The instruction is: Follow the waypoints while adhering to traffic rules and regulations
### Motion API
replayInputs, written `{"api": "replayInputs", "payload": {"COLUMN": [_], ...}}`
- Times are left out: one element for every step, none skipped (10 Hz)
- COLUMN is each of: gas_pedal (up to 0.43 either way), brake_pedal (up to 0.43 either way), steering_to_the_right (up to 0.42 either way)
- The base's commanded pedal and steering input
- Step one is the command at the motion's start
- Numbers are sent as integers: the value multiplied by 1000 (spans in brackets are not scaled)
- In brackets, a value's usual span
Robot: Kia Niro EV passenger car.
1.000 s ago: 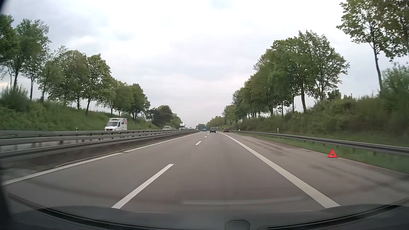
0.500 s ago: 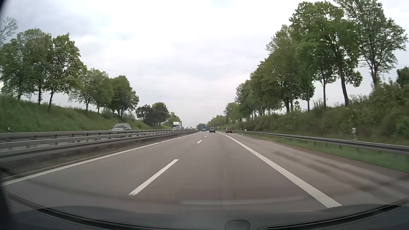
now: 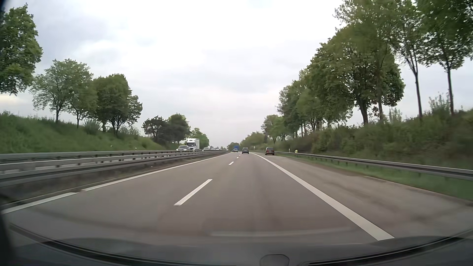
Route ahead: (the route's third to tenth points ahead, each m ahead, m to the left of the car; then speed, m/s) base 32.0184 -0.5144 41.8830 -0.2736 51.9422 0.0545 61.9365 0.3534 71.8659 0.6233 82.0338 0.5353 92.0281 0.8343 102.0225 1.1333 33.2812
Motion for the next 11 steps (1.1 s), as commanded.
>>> {"api": "replayInputs", "payload": {"gas_pedal": [350,350,350,350,350,350,350,350,350,350,350], "brake_pedal": [0,0,0,0,0,0,0,0,0,0,0], "steering_to_the_right": [-5,-5,-5,-5,-5,-5,-5,-5,-5,-5,-5]}}
